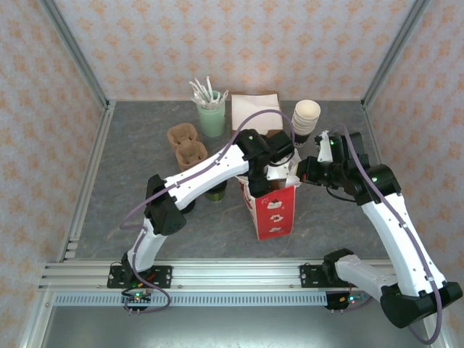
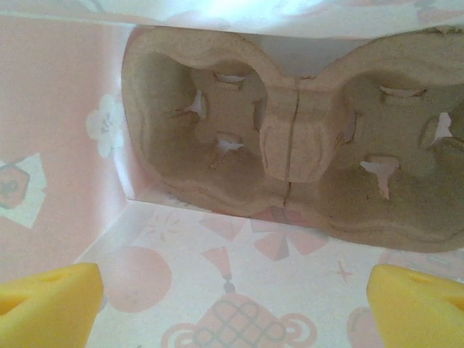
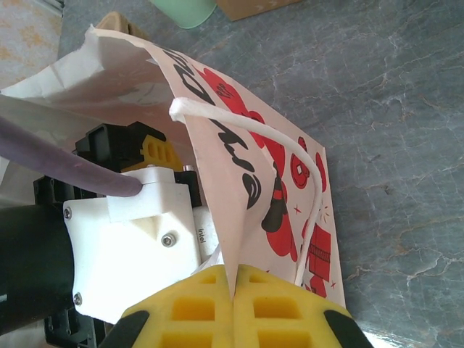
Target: Pack the takeout coffee
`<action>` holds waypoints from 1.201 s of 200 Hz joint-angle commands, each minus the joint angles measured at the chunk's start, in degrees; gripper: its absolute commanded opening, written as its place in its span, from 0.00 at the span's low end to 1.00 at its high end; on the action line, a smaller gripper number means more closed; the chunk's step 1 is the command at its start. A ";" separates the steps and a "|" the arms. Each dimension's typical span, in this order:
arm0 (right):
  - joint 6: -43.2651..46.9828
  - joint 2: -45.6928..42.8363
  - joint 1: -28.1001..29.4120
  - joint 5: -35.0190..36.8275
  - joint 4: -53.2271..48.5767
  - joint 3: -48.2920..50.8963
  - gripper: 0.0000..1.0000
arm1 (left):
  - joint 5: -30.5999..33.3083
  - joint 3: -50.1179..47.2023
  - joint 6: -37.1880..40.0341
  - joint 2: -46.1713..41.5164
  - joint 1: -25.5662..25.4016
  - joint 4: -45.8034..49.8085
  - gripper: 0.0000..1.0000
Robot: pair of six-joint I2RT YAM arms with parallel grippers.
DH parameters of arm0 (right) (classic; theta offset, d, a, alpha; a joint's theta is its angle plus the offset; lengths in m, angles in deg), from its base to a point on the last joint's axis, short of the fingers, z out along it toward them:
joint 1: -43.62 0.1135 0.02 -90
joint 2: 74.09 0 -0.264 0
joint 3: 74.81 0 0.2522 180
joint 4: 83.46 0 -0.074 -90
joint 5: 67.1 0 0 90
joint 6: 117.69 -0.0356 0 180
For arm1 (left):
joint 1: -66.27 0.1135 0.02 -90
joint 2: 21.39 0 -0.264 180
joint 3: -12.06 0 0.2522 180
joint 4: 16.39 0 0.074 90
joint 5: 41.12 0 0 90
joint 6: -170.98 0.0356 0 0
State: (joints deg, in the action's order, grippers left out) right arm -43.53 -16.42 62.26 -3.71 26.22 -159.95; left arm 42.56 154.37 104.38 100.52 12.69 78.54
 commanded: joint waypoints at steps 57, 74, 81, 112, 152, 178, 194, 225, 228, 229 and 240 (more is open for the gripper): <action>0.49 0.95 0.35 -0.64 -1.36 0.29 0.00 | 9.44 3.77 -2.92 0.76 -0.53 -3.33 0.94; 0.73 1.04 0.35 -0.16 -1.80 0.21 0.00 | 12.06 3.20 -2.36 1.47 -0.81 -3.80 0.95; 0.76 1.04 0.27 -0.13 -1.80 0.27 0.00 | 12.85 3.85 -2.11 2.40 -0.99 -2.81 0.95; 1.03 1.26 0.30 1.61 -2.73 0.32 0.00 | 12.90 2.30 -2.32 2.63 -1.07 -3.73 0.94; 2.18 1.97 0.35 5.35 -5.40 0.19 0.00 | 8.59 0.89 -3.70 0.19 -0.15 -6.03 0.94; 2.74 2.18 0.30 7.32 -6.77 -0.17 0.00 | 6.01 0.80 -4.13 -2.30 -0.08 -7.60 0.94; 2.24 2.18 0.33 6.80 -6.19 -0.17 0.00 | 4.97 1.66 -5.34 -3.18 -0.11 -8.60 0.94; 0.65 2.18 0.35 6.01 -4.91 0.44 0.00 | 4.38 4.19 -9.21 -4.30 0.40 -10.14 0.94; 0.48 2.18 0.35 5.97 -4.82 0.45 0.00 | 4.11 4.69 -9.66 -4.34 0.50 -10.08 0.94; 0.42 2.18 0.35 5.97 -4.81 0.53 0.00 | 4.03 4.87 -9.81 -4.33 0.50 -10.03 0.94; -0.11 2.18 0.35 5.70 -4.46 0.61 0.00 | 3.58 7.50 -11.30 -4.09 0.69 -9.47 0.94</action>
State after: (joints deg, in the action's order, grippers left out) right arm -42.37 -14.26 62.34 0.88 21.94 -159.80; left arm 47.60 156.53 97.67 99.71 12.58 70.28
